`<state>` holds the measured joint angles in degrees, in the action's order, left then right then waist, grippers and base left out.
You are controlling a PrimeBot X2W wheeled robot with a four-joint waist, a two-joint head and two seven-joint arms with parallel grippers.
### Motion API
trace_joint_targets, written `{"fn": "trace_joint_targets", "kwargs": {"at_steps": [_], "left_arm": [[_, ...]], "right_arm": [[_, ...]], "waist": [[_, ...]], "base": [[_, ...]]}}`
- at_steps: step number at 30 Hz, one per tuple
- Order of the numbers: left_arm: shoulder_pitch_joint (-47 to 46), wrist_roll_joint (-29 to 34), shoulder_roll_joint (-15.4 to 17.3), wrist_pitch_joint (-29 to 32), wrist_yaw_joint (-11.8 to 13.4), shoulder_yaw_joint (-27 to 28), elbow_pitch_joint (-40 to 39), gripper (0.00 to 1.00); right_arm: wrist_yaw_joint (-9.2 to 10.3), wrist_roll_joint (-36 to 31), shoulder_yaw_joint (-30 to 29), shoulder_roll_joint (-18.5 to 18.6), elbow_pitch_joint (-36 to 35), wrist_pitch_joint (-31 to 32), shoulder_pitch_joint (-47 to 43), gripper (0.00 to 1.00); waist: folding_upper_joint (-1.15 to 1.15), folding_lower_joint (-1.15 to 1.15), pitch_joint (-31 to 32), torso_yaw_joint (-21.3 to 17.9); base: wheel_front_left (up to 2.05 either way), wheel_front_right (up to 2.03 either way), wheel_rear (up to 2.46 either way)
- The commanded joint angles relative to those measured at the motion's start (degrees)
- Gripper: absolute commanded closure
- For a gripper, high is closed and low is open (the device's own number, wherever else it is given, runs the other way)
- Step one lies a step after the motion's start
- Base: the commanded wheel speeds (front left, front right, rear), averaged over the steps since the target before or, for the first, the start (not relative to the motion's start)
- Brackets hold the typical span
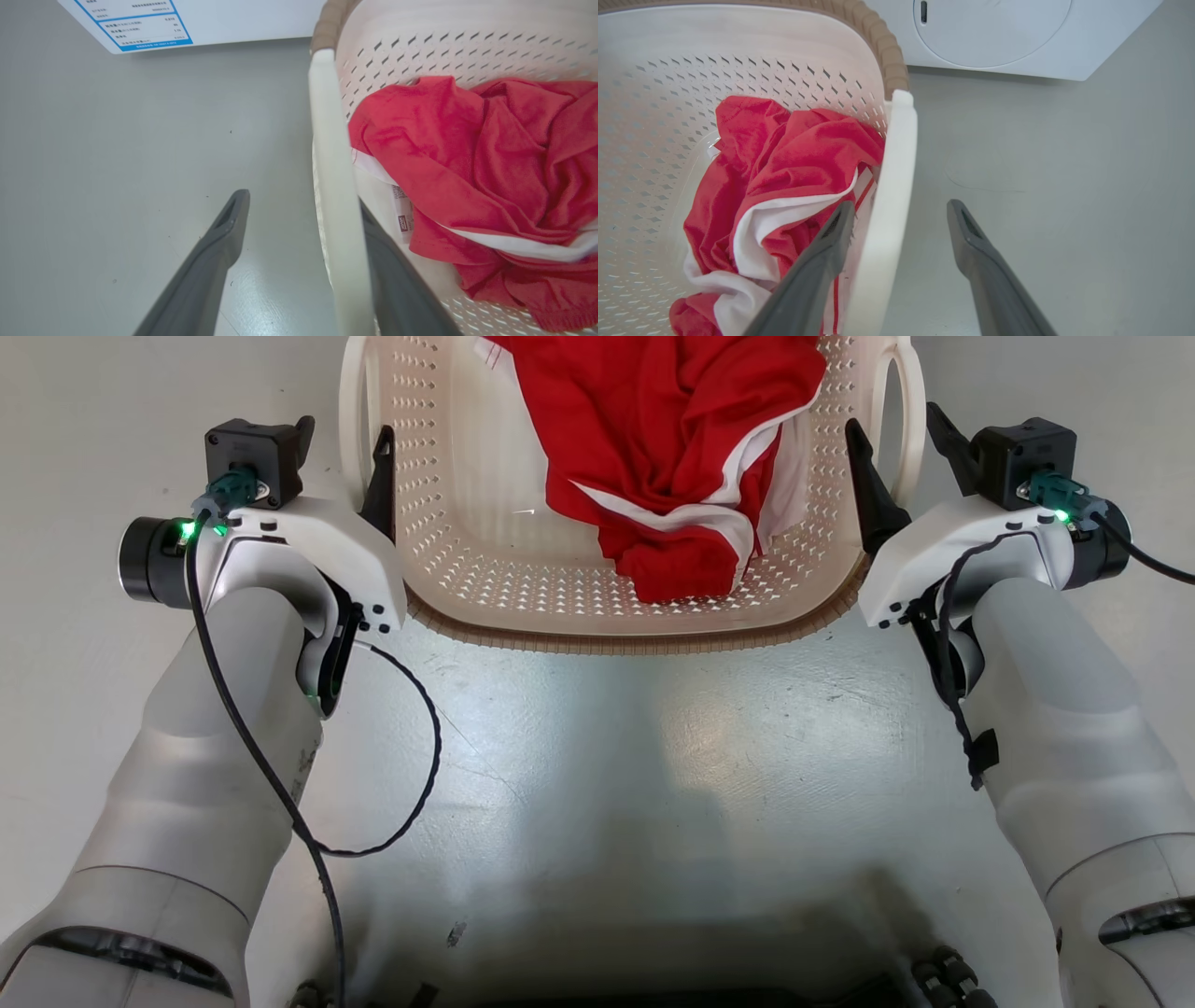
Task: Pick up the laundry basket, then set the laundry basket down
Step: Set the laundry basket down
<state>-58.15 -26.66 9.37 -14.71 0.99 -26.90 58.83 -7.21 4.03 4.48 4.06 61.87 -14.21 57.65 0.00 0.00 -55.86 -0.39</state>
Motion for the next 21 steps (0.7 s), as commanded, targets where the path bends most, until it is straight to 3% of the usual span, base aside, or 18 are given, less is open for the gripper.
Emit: {"fn": "trace_joint_targets", "kwargs": {"at_steps": [1, 12, 21], "left_arm": [[1.01, 0.78, 1.93, -0.29, 0.33, 1.28, -0.40, 0.00], [1.58, 0.97, 1.14, -0.29, -1.47, 2.59, 1.35, 0.00], [4.35, 1.30, 1.57, -0.29, -2.89, 4.76, -1.54, 0.00]], "right_arm": [[-0.28, -0.57, 0.56, -1.18, -0.72, -0.78, -2.29, 0.00], [-0.28, 2.16, 2.08, -1.18, -2.77, -0.78, -3.55, 0.00], [-0.28, 5.92, 4.35, -1.18, -8.71, -0.78, -7.10, 0.00]], "waist": [[0.00, 0.00, 0.13, -0.02], [0.00, 0.00, 1.77, -0.59], [0.00, 0.00, 6.11, -2.08]], "base": [[0.00, 0.00, 0.00], [0.00, 0.00, 0.00], [0.00, 0.00, 0.00]]}}
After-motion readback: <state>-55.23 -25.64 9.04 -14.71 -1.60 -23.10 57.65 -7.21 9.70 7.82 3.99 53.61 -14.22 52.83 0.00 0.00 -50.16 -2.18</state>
